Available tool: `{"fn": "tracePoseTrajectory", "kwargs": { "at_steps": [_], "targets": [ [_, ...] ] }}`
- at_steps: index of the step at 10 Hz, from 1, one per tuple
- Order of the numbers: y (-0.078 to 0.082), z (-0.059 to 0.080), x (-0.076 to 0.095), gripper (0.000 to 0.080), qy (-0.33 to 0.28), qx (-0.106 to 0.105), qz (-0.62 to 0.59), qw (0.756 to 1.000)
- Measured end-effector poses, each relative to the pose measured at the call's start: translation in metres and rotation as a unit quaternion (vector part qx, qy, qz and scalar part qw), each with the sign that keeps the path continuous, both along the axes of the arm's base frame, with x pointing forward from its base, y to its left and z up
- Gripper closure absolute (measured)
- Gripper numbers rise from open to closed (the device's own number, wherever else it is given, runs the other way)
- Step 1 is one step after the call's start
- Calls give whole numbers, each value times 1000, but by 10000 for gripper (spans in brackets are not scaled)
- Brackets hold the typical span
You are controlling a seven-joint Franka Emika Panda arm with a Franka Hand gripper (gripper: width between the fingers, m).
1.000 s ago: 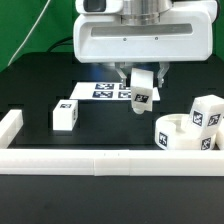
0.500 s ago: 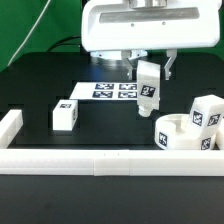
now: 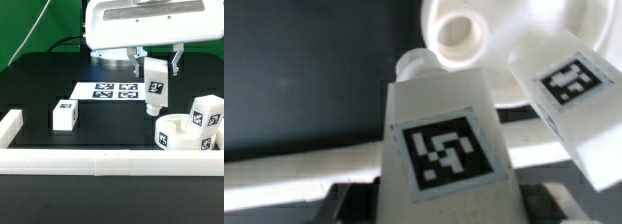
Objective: Assemble stool
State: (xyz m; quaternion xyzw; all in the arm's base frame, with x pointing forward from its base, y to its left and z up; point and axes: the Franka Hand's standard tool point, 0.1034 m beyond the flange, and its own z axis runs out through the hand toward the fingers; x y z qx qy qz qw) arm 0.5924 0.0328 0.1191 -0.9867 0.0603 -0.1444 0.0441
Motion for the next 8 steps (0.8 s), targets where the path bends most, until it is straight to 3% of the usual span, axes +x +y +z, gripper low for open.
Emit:
{"fn": "tracePoseTrajectory", "kwargs": {
  "at_steps": [4,6,8],
  "targets": [
    [2,-2,-1,472,1,1,-1,1000],
    [16,-1,0,472,-24,9,9,1000],
    [19,3,8,472,-55,8,22,998]
  ]
}}
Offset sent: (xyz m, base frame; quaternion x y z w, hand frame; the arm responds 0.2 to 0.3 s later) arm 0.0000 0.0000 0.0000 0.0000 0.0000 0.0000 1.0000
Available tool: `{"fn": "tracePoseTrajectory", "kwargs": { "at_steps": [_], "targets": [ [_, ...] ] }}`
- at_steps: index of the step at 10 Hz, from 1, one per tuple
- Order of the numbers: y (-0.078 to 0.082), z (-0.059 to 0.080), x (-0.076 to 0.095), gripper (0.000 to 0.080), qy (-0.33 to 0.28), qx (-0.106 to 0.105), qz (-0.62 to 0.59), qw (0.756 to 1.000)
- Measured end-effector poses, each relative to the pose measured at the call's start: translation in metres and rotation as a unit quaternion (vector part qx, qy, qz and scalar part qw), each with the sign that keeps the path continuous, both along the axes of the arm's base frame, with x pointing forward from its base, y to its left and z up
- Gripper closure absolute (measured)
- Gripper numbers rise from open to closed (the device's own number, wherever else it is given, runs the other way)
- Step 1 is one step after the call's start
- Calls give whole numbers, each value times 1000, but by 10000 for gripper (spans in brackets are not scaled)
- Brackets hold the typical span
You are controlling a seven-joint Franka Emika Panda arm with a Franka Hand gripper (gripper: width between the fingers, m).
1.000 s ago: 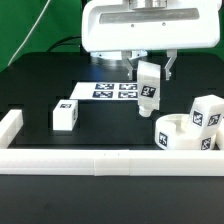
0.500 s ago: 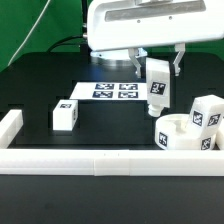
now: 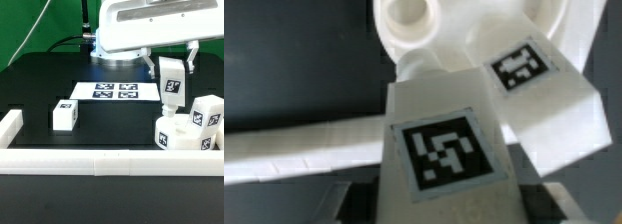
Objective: Assemble stool
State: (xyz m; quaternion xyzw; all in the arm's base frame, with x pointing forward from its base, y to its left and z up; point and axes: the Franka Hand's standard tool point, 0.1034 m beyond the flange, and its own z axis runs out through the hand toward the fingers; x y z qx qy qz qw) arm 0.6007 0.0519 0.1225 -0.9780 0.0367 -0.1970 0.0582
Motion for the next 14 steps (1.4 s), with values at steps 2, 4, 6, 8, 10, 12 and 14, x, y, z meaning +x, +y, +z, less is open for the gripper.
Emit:
{"fn": "tracePoseTrajectory", "kwargs": {
  "at_steps": [2,4,6,8,10,12,14],
  "targets": [
    [0,-1,-1,472,3,1,0,1000],
    [-3,-8,-4,472,8,-1,0,1000],
    [-5,-15,-7,472,14,-1,-1,1000],
    [-4,-22,-10,472,20,0,-3,1000],
    [-4,-22,-10,472,20,0,-4,1000],
    [0,-25,-14,472,24,1,-4,1000],
    [1,-28,-17,472,28,1,-3,1000]
  ]
}}
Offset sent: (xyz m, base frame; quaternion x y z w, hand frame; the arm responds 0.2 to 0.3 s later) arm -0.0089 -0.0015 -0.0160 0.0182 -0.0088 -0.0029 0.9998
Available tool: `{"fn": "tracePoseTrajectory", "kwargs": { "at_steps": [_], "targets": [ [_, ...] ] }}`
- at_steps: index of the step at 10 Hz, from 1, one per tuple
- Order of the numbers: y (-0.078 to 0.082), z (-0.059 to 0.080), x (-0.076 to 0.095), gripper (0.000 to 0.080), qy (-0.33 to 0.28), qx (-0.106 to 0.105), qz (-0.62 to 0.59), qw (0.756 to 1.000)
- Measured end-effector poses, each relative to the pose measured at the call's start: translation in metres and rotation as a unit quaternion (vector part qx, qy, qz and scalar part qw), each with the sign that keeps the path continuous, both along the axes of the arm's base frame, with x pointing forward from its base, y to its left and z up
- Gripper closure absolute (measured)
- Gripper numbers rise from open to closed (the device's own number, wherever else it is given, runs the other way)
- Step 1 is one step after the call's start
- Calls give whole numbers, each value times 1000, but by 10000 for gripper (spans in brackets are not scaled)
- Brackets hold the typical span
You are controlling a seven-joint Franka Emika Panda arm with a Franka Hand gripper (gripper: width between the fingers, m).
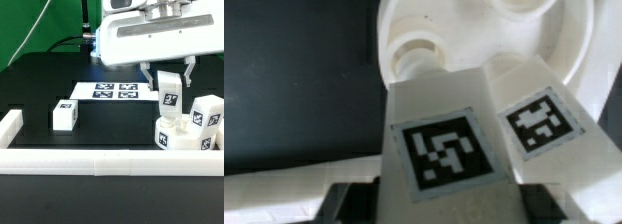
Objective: Assemble stool
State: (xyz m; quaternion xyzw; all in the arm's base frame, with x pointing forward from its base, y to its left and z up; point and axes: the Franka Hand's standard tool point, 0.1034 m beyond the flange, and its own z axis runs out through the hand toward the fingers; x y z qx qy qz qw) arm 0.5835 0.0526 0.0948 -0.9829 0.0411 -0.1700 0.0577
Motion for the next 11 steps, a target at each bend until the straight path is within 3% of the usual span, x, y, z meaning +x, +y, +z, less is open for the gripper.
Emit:
{"fn": "tracePoseTrajectory", "kwargs": {
  "at_steps": [11],
  "targets": [
    [-8,-12,-1,472,-19,-12,-8,1000]
  ]
}}
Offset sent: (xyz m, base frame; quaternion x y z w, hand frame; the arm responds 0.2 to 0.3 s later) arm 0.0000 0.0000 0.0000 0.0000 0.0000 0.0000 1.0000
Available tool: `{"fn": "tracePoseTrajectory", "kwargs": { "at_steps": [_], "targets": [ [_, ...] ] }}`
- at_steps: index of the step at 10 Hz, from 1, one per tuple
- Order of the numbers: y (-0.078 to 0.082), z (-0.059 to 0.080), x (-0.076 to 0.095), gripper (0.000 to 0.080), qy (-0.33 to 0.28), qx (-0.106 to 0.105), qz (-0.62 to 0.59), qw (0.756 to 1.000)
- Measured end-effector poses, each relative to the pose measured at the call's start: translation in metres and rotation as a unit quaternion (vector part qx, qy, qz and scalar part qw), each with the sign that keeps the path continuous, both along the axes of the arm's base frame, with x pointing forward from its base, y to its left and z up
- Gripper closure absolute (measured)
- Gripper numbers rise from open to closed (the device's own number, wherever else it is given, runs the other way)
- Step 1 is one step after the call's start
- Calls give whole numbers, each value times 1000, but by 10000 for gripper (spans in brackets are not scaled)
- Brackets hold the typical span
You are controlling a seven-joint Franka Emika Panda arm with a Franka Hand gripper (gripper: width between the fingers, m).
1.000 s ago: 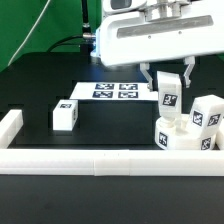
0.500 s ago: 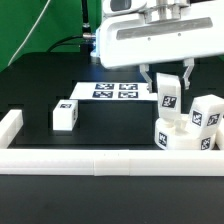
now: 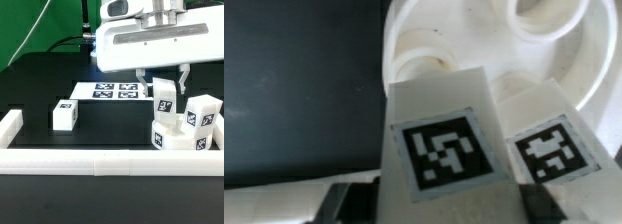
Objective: Assemble stool
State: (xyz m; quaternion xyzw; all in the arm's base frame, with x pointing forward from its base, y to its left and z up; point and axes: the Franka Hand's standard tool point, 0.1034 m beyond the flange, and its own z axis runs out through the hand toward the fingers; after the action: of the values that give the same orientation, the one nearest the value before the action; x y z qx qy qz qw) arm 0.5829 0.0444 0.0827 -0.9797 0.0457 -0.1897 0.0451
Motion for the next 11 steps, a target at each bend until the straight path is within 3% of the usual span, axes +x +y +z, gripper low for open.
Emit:
{"fn": "tracePoseTrajectory", "kwargs": {
  "at_steps": [1,2,3,4,6,9,11],
  "targets": [
    [0,0,0,364,0,0,0,1000],
    [0,0,0,364,0,0,0,1000],
    [0,0,0,232,1,0,0,1000],
    [3,3,1,173,4,2,2,1000],
    [0,10,3,155,9,4,3,1000],
    [2,31,9,151,25,18,7,1000],
    [3,32,10,151,26,19,7,999]
  ]
}}
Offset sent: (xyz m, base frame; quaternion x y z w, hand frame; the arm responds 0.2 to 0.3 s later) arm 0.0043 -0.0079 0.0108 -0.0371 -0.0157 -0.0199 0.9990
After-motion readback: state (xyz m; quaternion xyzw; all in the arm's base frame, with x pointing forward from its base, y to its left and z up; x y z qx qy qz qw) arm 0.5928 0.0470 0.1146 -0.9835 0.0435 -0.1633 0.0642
